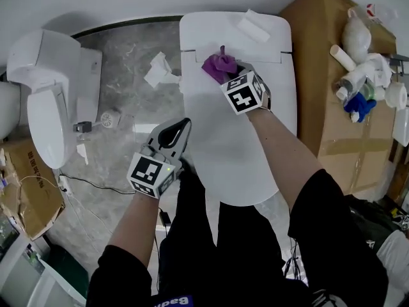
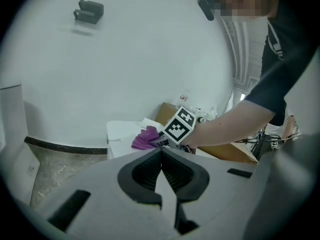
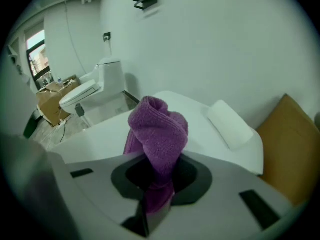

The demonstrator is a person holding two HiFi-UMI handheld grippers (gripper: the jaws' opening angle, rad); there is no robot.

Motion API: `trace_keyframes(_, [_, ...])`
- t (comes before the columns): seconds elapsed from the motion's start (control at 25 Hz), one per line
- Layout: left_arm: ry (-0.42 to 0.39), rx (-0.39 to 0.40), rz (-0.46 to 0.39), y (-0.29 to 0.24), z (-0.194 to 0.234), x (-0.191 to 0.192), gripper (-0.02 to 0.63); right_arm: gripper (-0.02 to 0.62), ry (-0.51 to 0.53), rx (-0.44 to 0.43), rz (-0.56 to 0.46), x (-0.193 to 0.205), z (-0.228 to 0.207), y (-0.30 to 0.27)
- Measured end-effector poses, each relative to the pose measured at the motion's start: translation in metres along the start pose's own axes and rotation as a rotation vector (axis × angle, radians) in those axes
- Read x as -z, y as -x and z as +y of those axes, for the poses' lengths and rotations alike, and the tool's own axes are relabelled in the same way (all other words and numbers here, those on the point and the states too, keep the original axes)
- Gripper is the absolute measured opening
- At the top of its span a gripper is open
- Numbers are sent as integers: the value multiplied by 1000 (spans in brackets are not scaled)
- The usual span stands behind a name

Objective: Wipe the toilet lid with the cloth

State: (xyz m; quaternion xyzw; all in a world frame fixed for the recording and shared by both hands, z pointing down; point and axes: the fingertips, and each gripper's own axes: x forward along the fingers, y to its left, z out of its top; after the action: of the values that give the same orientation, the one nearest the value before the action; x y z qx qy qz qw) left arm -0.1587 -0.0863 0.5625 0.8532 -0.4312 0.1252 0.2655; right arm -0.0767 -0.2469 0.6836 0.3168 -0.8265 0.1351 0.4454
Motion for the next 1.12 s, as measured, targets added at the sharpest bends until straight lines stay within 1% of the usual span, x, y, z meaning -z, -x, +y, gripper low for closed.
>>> trace_keyframes(0.16, [-24,44,16,-12,-17,-11,17,66,-116,92,27,49,-60,22])
trace_keyframes(0.24, [-29,45,12,-16,-22,-18,17,66,-163,141,32,70,-86,33])
trace_keyframes(0.36, [-13,38,-2,-18,-32,-21,17,66,-246,211,43,98,-118,49])
trace_keyframes(0.44, [-2,45,3,-18,-41,-17,17,66,-309,261,52,115,-134,58])
trace_keyframes(0.52, [3,69,17,-17,-51,-7,17,66,-376,304,68,132,-144,67])
trace_keyframes(0.64, [5,109,36,-8,-59,6,17,66,-490,340,88,155,-145,77])
trace_keyframes(0.72, [4,133,38,1,-58,11,17,66,-542,345,58,158,-135,84])
trace_keyframes(0.84, [-3,158,30,19,-53,14,17,66,-542,306,-41,133,-98,95])
trace_keyframes(0.96, [-9,169,18,44,-50,14,17,66,-512,233,-102,97,-33,94])
trace_keyframes(1.12, [-10,156,-2,77,-47,18,17,66,-478,97,-127,50,63,67])
